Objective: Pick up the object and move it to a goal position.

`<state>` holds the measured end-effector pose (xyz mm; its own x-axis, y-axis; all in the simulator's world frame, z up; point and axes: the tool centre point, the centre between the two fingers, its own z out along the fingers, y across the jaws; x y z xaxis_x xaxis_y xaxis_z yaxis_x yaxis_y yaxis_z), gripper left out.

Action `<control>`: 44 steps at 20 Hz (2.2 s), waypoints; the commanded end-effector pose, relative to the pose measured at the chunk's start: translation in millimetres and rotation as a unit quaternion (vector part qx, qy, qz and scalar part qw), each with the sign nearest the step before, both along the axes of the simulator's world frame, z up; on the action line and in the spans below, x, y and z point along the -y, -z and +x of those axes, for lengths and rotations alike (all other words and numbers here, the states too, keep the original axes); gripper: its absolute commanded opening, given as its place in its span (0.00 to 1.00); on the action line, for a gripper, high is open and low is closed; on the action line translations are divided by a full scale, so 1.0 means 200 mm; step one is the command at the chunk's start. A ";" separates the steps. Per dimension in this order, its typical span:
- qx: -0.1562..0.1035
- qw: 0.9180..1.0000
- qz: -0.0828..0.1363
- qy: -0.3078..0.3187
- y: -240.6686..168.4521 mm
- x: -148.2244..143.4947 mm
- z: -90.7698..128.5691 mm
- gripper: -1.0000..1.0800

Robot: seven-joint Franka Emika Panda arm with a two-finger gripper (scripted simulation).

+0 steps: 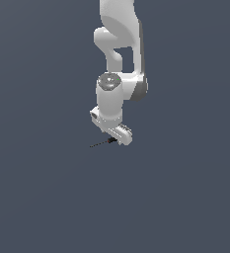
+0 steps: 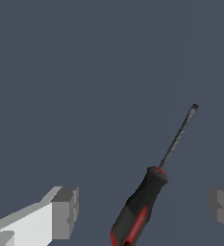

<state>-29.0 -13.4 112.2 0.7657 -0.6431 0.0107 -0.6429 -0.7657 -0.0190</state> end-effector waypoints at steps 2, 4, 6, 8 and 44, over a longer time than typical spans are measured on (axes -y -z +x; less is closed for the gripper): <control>-0.003 0.998 0.001 0.056 0.06 0.02 -0.04 0.96; -0.004 0.996 0.002 0.088 0.09 0.02 -0.07 0.96; -0.006 0.993 0.002 0.118 0.12 0.03 -0.09 0.96; -0.007 0.989 0.001 0.146 0.14 0.04 -0.11 0.96; -0.011 0.968 -0.001 0.249 0.49 0.08 -0.20 0.00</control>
